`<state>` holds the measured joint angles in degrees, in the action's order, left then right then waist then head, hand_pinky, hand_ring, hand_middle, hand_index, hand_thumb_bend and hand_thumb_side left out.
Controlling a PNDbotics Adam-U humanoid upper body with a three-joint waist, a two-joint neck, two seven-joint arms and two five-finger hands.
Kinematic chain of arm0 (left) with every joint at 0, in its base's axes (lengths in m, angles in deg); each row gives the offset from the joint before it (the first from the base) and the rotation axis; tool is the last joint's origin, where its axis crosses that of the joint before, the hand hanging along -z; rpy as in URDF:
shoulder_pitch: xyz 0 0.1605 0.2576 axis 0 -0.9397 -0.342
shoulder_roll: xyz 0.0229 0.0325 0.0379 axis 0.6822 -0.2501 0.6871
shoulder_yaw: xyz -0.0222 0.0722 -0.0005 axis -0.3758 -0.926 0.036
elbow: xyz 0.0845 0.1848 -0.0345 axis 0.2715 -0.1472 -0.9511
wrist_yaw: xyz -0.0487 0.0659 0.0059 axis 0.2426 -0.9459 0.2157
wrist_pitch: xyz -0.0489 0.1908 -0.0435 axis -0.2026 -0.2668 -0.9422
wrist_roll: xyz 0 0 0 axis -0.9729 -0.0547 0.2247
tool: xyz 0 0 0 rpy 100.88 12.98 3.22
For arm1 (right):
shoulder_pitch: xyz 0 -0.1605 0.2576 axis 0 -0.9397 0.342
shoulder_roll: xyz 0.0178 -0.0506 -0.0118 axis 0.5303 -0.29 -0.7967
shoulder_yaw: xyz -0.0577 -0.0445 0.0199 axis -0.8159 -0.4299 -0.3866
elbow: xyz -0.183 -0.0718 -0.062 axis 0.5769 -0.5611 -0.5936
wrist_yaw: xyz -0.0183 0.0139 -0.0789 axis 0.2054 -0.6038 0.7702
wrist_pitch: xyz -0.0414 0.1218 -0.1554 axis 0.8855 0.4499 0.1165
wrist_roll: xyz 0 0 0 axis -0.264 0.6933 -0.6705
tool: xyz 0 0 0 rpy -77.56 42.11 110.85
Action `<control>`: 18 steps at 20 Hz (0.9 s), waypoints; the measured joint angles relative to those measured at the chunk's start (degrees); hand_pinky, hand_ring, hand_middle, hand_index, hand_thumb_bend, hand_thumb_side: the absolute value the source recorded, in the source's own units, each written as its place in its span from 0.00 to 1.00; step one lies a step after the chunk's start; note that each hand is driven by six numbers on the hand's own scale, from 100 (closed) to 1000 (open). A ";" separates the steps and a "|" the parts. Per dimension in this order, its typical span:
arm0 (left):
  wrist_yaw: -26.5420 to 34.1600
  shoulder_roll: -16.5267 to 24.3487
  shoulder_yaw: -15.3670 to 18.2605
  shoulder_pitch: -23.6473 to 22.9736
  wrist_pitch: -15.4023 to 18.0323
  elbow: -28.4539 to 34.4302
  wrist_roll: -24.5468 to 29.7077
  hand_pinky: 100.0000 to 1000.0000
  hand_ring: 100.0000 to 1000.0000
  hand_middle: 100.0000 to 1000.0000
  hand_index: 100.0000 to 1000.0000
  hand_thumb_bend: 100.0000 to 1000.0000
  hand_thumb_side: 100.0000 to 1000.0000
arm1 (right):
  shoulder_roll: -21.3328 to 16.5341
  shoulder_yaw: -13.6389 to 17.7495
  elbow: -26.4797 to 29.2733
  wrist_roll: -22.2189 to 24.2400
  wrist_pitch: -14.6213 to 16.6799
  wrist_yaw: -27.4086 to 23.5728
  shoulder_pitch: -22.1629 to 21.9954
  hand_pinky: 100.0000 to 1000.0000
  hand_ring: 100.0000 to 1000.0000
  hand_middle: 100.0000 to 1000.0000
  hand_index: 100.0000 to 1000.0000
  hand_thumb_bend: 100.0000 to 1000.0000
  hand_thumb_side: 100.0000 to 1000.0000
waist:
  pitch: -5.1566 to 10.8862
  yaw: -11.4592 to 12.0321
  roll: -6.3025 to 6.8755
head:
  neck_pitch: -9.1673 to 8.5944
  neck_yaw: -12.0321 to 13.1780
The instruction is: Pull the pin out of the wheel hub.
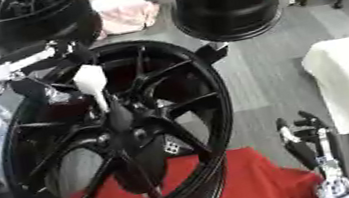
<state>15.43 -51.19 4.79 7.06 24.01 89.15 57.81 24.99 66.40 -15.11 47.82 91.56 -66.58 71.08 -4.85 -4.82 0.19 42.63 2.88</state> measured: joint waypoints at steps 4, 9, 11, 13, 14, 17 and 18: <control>0.58 -1.16 -0.05 0.00 0.00 -0.79 0.00 0.77 0.72 0.72 0.80 0.45 0.37 | 0.15 -0.09 0.00 0.19 -0.01 0.01 0.19 0.69 0.63 0.68 0.87 0.26 0.54 | -0.02 -0.28 0.02 | 0.00 0.02; 0.55 -2.12 -0.16 0.00 0.00 -1.91 0.00 0.75 0.66 0.65 0.74 0.38 0.35 | 0.42 -0.34 0.00 0.24 0.02 0.02 0.50 0.69 0.63 0.68 0.87 0.26 0.54 | -0.12 -0.49 0.03 | 0.00 0.05; 0.46 -2.20 -0.16 0.00 0.00 -2.36 0.00 0.73 0.62 0.60 0.71 0.33 0.34 | 0.42 -0.34 0.00 0.26 0.04 0.03 0.51 0.69 0.63 0.68 0.87 0.26 0.54 | -0.15 -0.57 0.05 | 0.00 0.06; 0.44 -2.21 -0.16 0.00 0.00 -2.76 0.00 0.72 0.58 0.57 0.68 0.31 0.38 | 0.43 -0.34 0.00 0.26 0.04 0.10 0.51 0.69 0.63 0.68 0.87 0.26 0.54 | -0.16 -0.57 0.05 | 0.00 0.06; 0.45 -2.21 -0.15 0.00 0.00 -2.90 0.00 0.71 0.57 0.55 0.67 0.30 0.40 | 0.43 -0.35 0.00 0.27 0.05 0.13 0.51 0.69 0.63 0.68 0.87 0.26 0.54 | -0.16 -0.57 0.05 | 0.00 0.06; 0.99 -2.21 -0.04 0.00 0.01 -3.34 -0.01 0.69 0.52 0.49 0.61 0.20 0.44 | 0.43 -0.35 0.00 0.32 0.10 0.24 0.51 0.69 0.63 0.68 0.87 0.26 0.54 | -0.16 -0.57 0.05 | 0.00 0.07; 1.34 -2.21 0.10 0.00 0.01 -3.49 -0.01 0.69 0.51 0.48 0.61 0.19 0.45 | 0.43 -0.35 0.00 0.33 0.11 0.28 0.51 0.69 0.63 0.68 0.87 0.26 0.54 | -0.16 -0.56 0.05 | 0.00 0.07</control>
<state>16.77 -53.40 4.89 7.05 24.02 85.66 57.79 25.43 66.05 -15.11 48.15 91.67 -66.30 71.59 -5.01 -5.38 0.24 42.63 2.95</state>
